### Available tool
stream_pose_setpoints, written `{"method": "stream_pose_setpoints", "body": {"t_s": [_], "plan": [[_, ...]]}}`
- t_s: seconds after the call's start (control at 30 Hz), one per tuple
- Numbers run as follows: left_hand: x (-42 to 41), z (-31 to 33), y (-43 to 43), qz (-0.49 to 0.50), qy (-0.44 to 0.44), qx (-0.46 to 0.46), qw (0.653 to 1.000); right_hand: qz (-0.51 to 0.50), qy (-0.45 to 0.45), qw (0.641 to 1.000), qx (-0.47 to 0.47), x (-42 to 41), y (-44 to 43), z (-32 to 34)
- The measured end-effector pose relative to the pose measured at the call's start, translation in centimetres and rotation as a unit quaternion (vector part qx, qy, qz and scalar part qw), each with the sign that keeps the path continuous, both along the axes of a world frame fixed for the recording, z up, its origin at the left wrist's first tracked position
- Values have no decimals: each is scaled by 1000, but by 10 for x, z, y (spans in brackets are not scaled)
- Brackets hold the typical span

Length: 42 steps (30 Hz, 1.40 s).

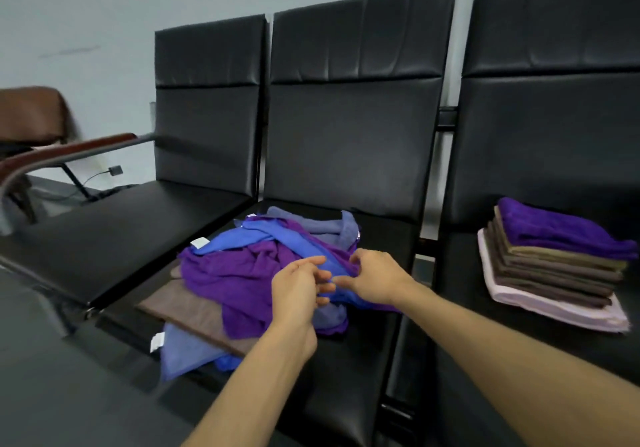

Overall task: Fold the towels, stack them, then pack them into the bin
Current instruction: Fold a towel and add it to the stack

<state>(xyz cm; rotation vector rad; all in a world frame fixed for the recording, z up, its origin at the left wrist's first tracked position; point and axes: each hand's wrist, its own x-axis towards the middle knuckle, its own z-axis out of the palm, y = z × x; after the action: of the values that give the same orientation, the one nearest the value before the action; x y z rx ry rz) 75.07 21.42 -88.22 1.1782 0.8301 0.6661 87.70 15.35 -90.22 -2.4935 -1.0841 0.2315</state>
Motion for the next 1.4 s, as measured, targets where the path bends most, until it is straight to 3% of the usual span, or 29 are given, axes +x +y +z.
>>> {"method": "stream_pose_setpoints", "body": {"t_s": [0.1, 0.2, 0.37, 0.53, 0.67, 0.7, 0.77, 0.83, 0.97, 1.13, 1.3, 1.4], "plan": [[-4, 6, 6, 11, -9, -57, 998, -12, -32, 999, -29, -4, 11, -14], [-8, 10, 5, 27, -19, -73, 997, -38, -44, 997, 58, -5, 8, -10], [-5, 12, -11, 61, -17, 67, 996, 0, -51, 971, 235, -11, -12, 36], [8, 24, -23, 67, -36, 104, 992, 33, 1, 920, 390, -12, -43, 84], [24, 40, -39, 67, -51, 169, 982, 52, -1, 895, 442, -9, -83, 104], [27, 42, -46, 64, -24, 241, 968, 47, -21, 894, 445, -6, -93, 106], [33, 43, -66, 39, 27, 417, 908, 35, -38, 896, 441, -1, -118, 108], [39, 42, -88, -31, 29, 493, 869, 31, -36, 908, 417, 1, -143, 107], [55, 48, -117, -239, -23, 419, 876, 9, -13, 924, 383, 2, -202, 101], [76, 42, -155, -429, -52, 438, 788, -15, -24, 929, 370, 10, -267, 84], [92, 37, -169, -497, -12, 438, 749, -74, -36, 921, 381, 22, -317, 60], [92, 35, -166, -546, 59, 482, 682, -117, -65, 923, 361, 30, -333, 60]]}}
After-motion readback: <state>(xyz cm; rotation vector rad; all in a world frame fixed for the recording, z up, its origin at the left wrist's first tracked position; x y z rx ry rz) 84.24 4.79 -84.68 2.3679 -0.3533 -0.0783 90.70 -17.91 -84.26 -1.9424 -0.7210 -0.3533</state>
